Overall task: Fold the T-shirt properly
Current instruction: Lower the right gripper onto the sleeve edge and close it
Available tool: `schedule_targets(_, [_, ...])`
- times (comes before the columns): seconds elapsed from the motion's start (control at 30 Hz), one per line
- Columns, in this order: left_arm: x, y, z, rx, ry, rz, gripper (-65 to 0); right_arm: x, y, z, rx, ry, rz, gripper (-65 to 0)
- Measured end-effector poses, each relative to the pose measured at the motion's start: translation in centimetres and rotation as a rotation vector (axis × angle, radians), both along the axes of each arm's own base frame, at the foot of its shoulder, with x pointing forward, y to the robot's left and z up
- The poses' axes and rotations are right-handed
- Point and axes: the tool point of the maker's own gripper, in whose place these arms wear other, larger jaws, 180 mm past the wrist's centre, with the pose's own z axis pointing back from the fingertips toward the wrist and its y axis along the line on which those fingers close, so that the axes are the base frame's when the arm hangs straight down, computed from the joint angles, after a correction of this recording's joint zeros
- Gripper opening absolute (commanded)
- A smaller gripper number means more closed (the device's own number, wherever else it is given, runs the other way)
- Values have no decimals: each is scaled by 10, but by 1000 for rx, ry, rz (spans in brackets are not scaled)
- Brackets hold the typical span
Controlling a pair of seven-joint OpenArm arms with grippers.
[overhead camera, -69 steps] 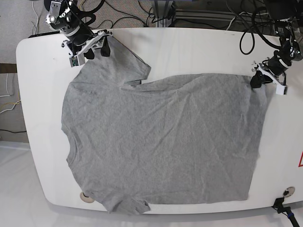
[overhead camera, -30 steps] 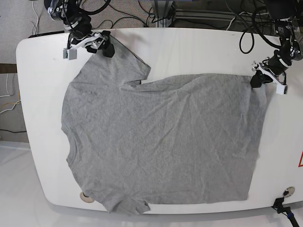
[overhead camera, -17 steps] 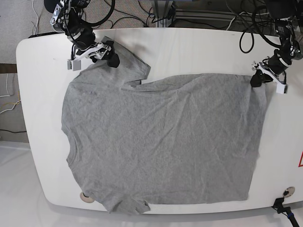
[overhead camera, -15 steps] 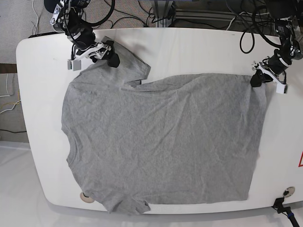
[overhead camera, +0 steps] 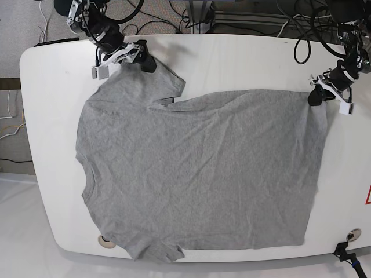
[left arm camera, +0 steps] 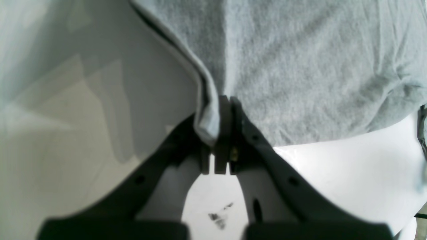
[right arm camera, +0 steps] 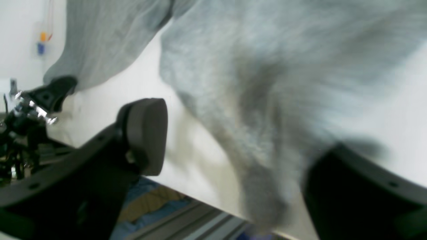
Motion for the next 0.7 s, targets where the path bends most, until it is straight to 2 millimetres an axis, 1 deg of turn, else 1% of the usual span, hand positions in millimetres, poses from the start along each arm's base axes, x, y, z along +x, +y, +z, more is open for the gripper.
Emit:
schedule_targets(0.07, [0, 0, 0, 0, 0, 0, -650, -1, 7, 0, 9, 3, 18, -230])
schedule_targets(0.3, [0, 0, 0, 0, 0, 0, -650, -3, 7, -1, 9, 7, 19, -230])
schedule_targets(0.4, [0, 0, 0, 0, 0, 0, -650, -5, 3, -1, -3, 10, 36, -230])
schedule_targets(0.57, [1, 0, 0, 0, -2, 0, -650, -10, -3, -2, -4, 14, 11, -230])
schedule_targets(0.7, [1, 0, 0, 2, -1, -1, -650, -11, -4, -2, -7, 17, 9, -230])
